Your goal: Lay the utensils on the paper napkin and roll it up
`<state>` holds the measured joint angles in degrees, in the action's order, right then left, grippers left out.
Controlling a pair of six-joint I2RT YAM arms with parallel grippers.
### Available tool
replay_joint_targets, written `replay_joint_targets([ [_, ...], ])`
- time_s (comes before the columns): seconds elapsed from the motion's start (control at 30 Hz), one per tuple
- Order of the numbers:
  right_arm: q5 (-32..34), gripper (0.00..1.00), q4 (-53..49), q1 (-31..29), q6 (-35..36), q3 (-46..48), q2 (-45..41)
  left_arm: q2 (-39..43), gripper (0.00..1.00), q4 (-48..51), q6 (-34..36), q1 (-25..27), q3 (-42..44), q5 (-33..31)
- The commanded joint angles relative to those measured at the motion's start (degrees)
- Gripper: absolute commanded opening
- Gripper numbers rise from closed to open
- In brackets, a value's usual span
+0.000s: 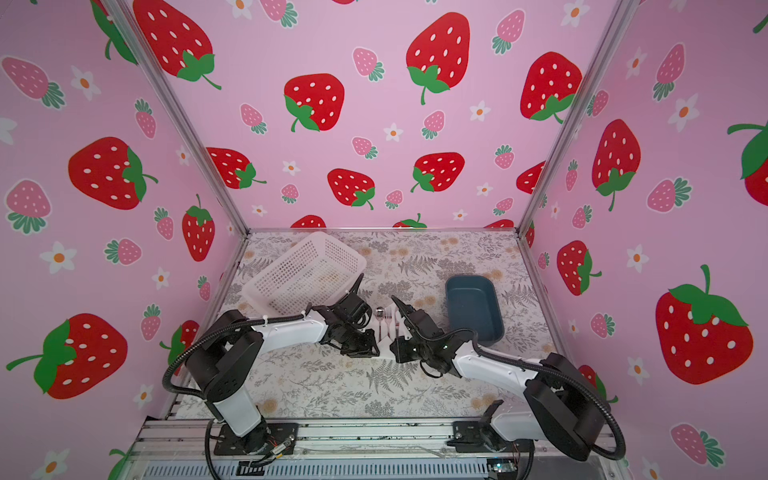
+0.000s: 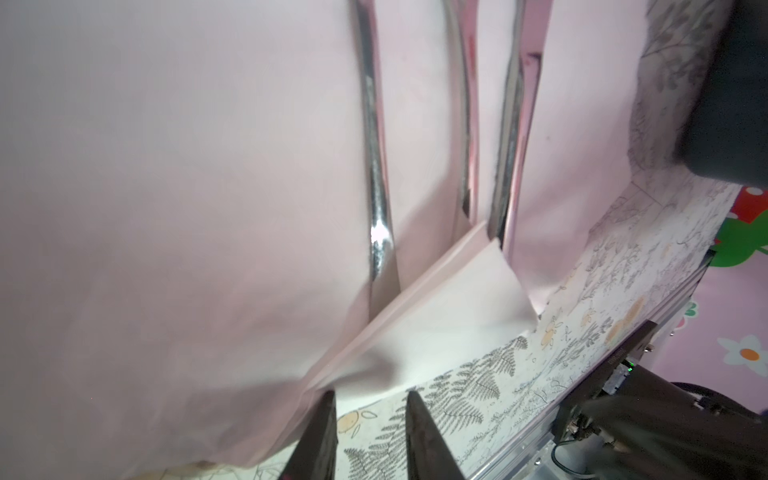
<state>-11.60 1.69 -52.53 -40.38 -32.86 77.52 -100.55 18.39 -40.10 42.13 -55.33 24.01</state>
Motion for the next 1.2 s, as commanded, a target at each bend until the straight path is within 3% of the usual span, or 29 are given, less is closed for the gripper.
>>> replay_joint_targets([
  [0.0,0.85,0.15,-0.64,-0.98,-0.73,-1.47,3.59,-0.66,0.3,1.12,0.57,0.23,-1.9,-0.3],
  [0.13,4.38,0.15,-1.29,-0.9,-1.95,-1.24,5.08,-0.23,0.3,1.27,0.37,0.26,-1.93,-0.2],
  [0.53,5.19,0.14,-4.26,-0.56,-2.67,-1.13,8.52,8.19,0.33,1.96,0.01,-0.5,-1.08,-0.66],
  [0.83,5.79,0.14,-5.28,-0.57,-2.96,-1.8,8.49,5.54,0.24,0.27,-1.03,0.06,-0.56,2.46],
  [1.17,6.19,0.14,-5.82,-0.49,-3.48,-1.85,8.45,1.48,0.23,2.86,-0.73,-0.94,0.75,-4.04],
])
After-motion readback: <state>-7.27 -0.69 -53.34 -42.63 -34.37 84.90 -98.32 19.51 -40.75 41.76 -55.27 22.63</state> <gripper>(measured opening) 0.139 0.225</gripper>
